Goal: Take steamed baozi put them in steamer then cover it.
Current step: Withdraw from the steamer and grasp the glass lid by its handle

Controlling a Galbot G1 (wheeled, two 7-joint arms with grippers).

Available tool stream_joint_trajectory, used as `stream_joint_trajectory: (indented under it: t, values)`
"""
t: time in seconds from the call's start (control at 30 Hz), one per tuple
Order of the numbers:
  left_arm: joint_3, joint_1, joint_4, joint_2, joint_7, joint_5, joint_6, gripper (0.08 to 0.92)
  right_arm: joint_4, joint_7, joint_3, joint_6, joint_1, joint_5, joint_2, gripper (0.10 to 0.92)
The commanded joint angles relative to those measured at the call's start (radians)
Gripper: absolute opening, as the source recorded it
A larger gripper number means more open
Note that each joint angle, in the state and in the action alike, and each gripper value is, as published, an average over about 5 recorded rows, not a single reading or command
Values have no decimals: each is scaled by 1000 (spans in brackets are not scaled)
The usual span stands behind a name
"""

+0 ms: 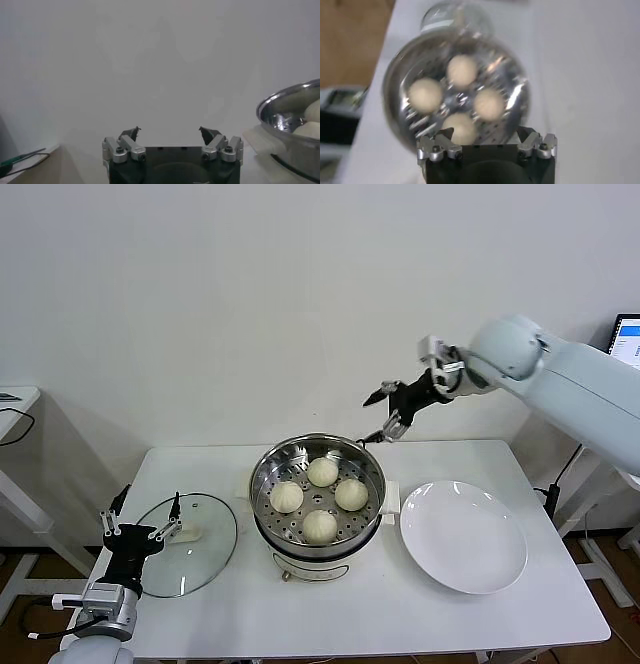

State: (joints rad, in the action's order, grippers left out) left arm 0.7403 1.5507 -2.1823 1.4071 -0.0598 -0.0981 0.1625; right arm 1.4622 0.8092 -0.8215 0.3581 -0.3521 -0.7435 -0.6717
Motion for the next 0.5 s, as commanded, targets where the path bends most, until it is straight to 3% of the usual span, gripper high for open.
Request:
stream_joint_trajectory:
  t: [0.03,0.3,0.5]
  values:
    - [-7,-12,25,10,12,-15,-42,823,203,-583,824,-162,816,-204,208,823]
    - [-3,-32,82,19,23,-36,-122,823,387,-792,1334,-331,1426,-39,-13,823]
    - [-11,-42,109,30,38,-42,-160,823,519,-898,1439,-423,1682,134,-267,823]
